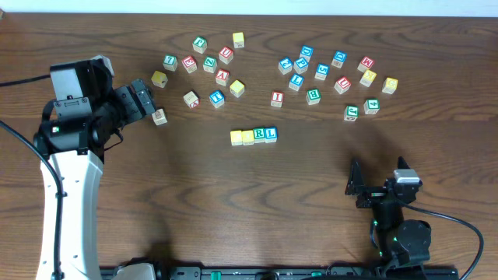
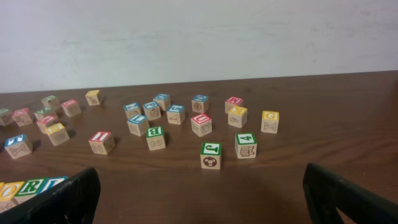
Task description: Spell out CORL
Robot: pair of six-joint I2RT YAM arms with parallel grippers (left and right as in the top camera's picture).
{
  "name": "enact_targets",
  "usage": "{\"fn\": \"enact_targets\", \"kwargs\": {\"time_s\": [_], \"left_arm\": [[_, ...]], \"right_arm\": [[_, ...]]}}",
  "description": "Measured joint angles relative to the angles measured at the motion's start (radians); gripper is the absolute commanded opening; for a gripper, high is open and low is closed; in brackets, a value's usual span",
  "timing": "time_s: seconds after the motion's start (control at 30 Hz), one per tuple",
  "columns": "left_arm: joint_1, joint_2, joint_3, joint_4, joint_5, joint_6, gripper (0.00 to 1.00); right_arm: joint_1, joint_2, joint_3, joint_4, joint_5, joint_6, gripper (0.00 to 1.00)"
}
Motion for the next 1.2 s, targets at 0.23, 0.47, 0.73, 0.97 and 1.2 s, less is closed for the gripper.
{"fn": "enact_targets", "kwargs": {"time_s": [0.23, 0.47, 0.73, 0.97, 1.2], "left_arm": [[0.000, 0.000, 0.000, -0.001, 0.000, 0.000, 0.98], [0.000, 0.000, 0.000, -0.003, 0.000, 0.000, 0.98], [0.000, -0.079, -0.027, 0.034, -0.026, 0.001, 0.98], [0.000, -0.303, -0.266, 0.317, -0.042, 0.008, 0.98], [0.000, -0.550, -0.599, 0.569, -0.046, 0.020, 0.98]], "right_arm": [[0.000, 0.000, 0.000, 0.000, 0.000, 0.000, 0.99], [0.000, 0.000, 0.000, 0.000, 0.000, 0.000, 0.99], [0.000, 0.000, 0.000, 0.000, 0.000, 0.000, 0.99], [0.000, 0.000, 0.000, 0.000, 0.000, 0.000, 0.99], [0.000, 0.000, 0.000, 0.000, -0.003, 0.000, 0.99]]}}
